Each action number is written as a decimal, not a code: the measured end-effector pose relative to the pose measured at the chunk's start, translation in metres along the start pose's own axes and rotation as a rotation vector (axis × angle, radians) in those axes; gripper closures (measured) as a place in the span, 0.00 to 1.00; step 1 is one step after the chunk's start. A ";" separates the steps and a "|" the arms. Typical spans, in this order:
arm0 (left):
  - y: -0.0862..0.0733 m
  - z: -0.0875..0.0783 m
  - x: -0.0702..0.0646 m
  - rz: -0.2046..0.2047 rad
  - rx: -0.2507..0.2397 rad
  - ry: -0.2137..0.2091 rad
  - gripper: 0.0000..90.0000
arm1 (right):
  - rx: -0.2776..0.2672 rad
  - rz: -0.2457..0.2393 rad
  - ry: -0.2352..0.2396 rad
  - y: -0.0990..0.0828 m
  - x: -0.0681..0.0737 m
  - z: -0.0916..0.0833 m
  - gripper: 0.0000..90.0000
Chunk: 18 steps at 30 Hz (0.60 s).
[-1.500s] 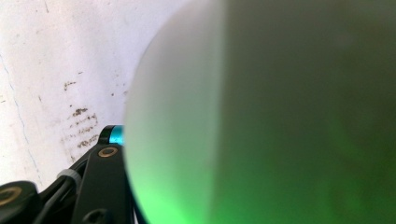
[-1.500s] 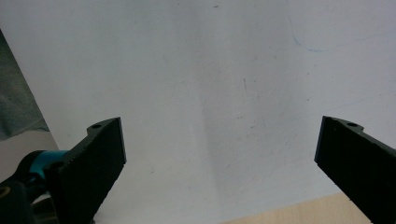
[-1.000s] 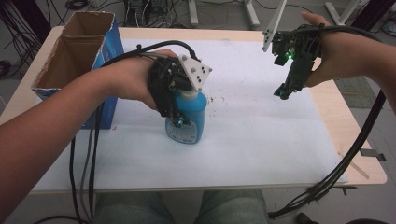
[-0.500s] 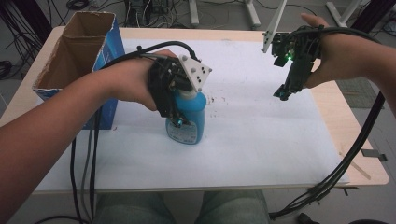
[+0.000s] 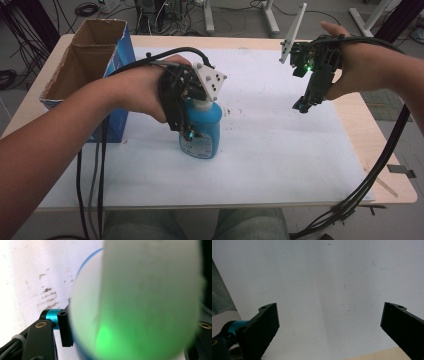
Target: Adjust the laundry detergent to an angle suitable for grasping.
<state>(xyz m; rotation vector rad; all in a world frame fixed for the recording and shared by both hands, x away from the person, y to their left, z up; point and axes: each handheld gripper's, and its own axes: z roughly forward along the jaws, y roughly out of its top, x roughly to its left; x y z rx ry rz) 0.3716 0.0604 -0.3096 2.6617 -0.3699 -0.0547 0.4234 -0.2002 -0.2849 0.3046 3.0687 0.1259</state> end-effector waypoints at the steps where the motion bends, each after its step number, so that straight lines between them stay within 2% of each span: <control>1: 0.000 -0.004 0.000 -0.001 0.001 0.010 0.33 | -0.005 -0.006 0.000 0.000 0.000 0.000 0.01; 7: 0.000 -0.020 0.001 -0.018 0.018 0.029 0.33 | 0.000 0.001 0.002 0.002 0.000 0.001 0.01; 9: 0.000 -0.024 0.001 -0.027 0.028 0.030 0.29 | -0.003 -0.001 0.002 0.003 0.000 0.001 0.01; 14: -0.002 -0.030 0.000 -0.034 0.050 0.032 0.27 | 0.001 -0.007 0.004 0.004 0.000 0.002 0.01; 18: -0.003 -0.034 0.000 -0.056 0.075 0.039 0.23 | -0.002 -0.005 0.005 0.006 0.000 0.002 0.01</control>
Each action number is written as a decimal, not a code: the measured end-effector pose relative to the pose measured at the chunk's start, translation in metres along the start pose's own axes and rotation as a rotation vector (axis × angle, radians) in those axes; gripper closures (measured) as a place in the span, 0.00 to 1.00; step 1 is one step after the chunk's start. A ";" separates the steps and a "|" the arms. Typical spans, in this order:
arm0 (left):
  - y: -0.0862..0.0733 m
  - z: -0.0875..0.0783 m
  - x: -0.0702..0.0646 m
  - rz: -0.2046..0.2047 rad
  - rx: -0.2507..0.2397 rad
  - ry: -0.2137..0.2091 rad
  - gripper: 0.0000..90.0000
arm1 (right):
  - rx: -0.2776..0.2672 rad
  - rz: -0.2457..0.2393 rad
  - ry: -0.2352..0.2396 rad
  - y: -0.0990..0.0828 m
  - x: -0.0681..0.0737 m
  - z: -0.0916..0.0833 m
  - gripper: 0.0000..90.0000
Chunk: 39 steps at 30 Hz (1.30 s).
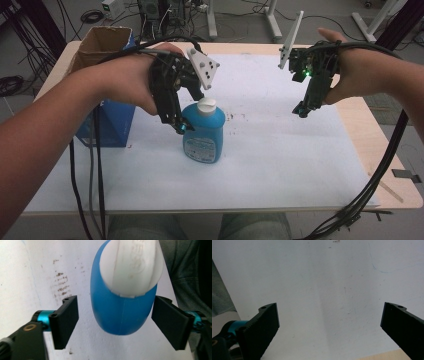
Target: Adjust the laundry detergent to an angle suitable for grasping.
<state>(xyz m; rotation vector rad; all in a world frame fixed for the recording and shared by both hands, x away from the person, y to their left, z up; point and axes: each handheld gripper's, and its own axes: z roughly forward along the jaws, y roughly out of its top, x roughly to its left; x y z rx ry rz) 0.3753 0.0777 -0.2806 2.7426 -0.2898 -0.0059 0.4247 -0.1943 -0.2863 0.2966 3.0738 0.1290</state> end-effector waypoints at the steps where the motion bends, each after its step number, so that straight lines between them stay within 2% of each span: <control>1: 0.000 -0.001 0.000 -0.004 0.002 0.003 0.23 | -0.001 -0.003 0.000 0.000 0.000 0.000 0.01; 4: -0.001 -0.004 0.001 -0.008 0.006 0.004 0.23 | -0.004 -0.004 0.000 0.001 0.000 0.000 0.01; 6: -0.002 -0.008 0.001 -0.040 0.023 0.004 0.21 | -0.002 -0.006 0.004 0.002 0.000 0.001 0.01; 10: -0.005 -0.013 0.001 -0.072 0.078 0.001 0.17 | -0.004 -0.011 0.006 0.003 -0.001 0.001 0.01; 11: -0.005 -0.013 0.001 -0.072 0.078 0.001 0.17 | -0.004 -0.011 0.006 0.003 -0.001 0.001 0.01; 14: -0.010 -0.020 0.001 -0.111 0.121 0.013 0.13 | -0.005 -0.012 0.006 0.005 -0.001 0.000 0.01; 18: -0.014 -0.026 0.001 -0.141 0.147 0.021 0.13 | -0.007 -0.021 0.007 0.007 -0.002 0.000 0.01; 19: -0.018 -0.033 0.001 -0.171 0.164 0.026 0.13 | -0.008 -0.024 0.008 0.010 -0.002 -0.001 0.01; 24: -0.023 -0.043 0.001 -0.216 0.217 0.031 0.10 | -0.012 -0.039 0.010 0.015 -0.002 -0.002 0.01; 33: -0.032 -0.059 0.000 -0.276 0.290 0.041 0.02 | -0.017 -0.072 0.017 0.025 -0.003 -0.008 0.01; 39: -0.036 -0.065 0.001 -0.303 0.305 0.046 0.02 | -0.017 -0.079 0.019 0.028 -0.004 -0.011 0.01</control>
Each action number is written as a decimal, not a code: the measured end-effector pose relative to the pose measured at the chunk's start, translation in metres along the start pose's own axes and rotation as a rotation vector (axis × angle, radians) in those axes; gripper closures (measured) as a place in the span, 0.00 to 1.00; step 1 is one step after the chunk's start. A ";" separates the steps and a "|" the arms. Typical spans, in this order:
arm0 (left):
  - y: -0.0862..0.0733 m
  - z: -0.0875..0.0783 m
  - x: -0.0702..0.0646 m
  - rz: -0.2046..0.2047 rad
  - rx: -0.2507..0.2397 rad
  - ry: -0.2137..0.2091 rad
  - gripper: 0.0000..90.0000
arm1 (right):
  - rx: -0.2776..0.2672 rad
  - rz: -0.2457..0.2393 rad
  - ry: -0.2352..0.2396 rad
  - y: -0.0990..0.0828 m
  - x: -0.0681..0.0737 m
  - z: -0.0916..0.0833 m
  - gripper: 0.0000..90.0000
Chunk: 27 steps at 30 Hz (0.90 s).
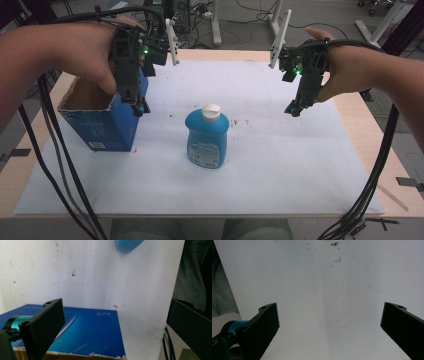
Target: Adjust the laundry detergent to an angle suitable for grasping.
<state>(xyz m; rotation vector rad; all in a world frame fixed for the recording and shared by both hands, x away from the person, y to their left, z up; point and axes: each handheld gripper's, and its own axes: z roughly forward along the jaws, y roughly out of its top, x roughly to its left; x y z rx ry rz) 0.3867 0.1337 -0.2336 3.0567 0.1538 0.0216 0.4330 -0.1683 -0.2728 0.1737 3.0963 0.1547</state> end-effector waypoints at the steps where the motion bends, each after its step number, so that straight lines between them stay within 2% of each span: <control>1: 0.000 -0.001 0.000 -0.002 0.000 -0.002 0.02 | 0.001 -0.001 0.000 0.000 0.000 0.000 0.01; 5: -0.001 -0.001 0.001 -0.003 -0.003 0.013 0.02 | -0.005 -0.009 -0.004 0.002 -0.001 0.000 0.01; 15: 0.001 0.000 0.000 -0.011 0.021 -0.001 0.02 | -0.008 -0.022 -0.005 0.005 0.002 -0.002 0.01; 27: -0.002 -0.001 0.001 -0.032 0.023 -0.003 0.02 | 0.004 -0.027 -0.010 0.008 -0.002 -0.006 0.01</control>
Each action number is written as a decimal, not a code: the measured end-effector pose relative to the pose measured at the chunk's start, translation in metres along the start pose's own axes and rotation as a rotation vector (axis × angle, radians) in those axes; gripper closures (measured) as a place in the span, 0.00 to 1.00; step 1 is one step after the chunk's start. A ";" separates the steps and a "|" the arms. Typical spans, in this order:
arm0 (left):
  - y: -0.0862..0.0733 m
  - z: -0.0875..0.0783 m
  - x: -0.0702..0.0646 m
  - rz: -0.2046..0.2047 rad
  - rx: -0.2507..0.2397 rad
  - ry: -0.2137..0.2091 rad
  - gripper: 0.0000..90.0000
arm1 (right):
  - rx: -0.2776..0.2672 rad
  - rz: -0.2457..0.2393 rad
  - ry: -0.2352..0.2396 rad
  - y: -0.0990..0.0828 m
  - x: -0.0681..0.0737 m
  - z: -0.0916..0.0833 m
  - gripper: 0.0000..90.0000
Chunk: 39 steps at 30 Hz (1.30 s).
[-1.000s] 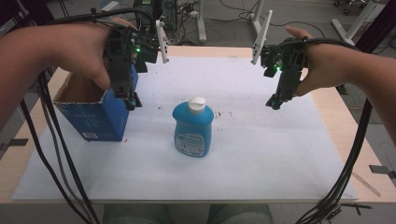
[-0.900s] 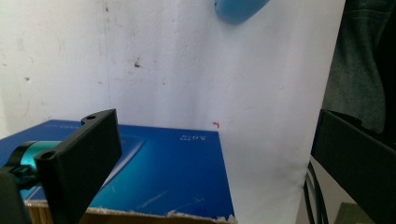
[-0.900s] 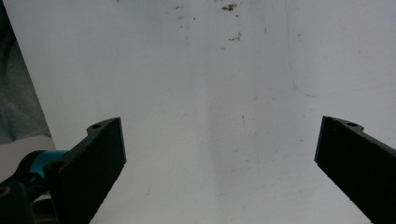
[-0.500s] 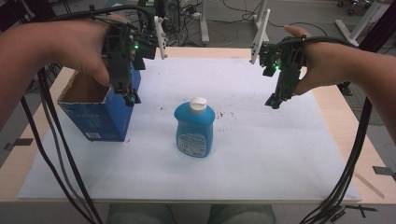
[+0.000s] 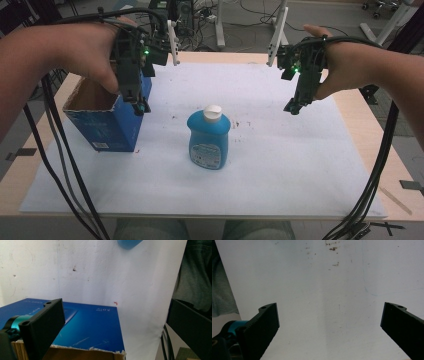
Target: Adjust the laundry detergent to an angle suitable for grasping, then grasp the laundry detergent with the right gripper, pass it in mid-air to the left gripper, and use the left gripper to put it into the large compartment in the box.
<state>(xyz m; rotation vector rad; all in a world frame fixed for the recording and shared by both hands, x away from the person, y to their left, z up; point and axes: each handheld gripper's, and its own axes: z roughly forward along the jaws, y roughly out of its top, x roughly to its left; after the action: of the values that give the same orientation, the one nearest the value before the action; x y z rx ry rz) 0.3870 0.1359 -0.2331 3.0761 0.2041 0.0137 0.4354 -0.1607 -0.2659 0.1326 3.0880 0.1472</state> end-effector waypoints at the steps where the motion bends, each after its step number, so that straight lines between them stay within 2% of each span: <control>1: 0.000 0.000 0.000 0.000 0.000 0.000 0.02 | 0.005 0.002 0.001 0.000 -0.001 0.000 0.01; 15: -0.002 0.010 0.006 -0.016 0.015 -0.027 0.02 | 0.002 0.006 0.012 -0.001 -0.013 0.003 0.01; 17: -0.002 0.011 0.007 -0.017 0.006 -0.031 0.02 | 0.006 0.015 0.008 -0.001 -0.013 0.004 0.01; 20: -0.002 0.013 0.008 -0.013 0.007 -0.031 0.02 | 0.009 0.005 0.008 -0.002 -0.011 0.006 0.01; 25: 0.000 0.014 0.009 0.002 0.007 -0.032 0.02 | -0.014 0.020 0.010 -0.005 -0.003 0.007 0.01; 31: 0.001 0.014 0.007 0.010 0.020 -0.026 0.02 | -0.080 0.046 0.034 -0.014 0.021 0.014 0.01; 39: -0.002 0.014 0.000 0.006 0.020 -0.016 0.02 | -0.218 0.056 0.065 -0.013 0.052 0.034 0.01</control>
<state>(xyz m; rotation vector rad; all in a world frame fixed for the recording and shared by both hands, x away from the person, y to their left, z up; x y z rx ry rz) 0.3868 0.1366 -0.2473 3.0954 0.1953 -0.0122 0.3841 -0.1661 -0.3037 0.2092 3.1062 0.4969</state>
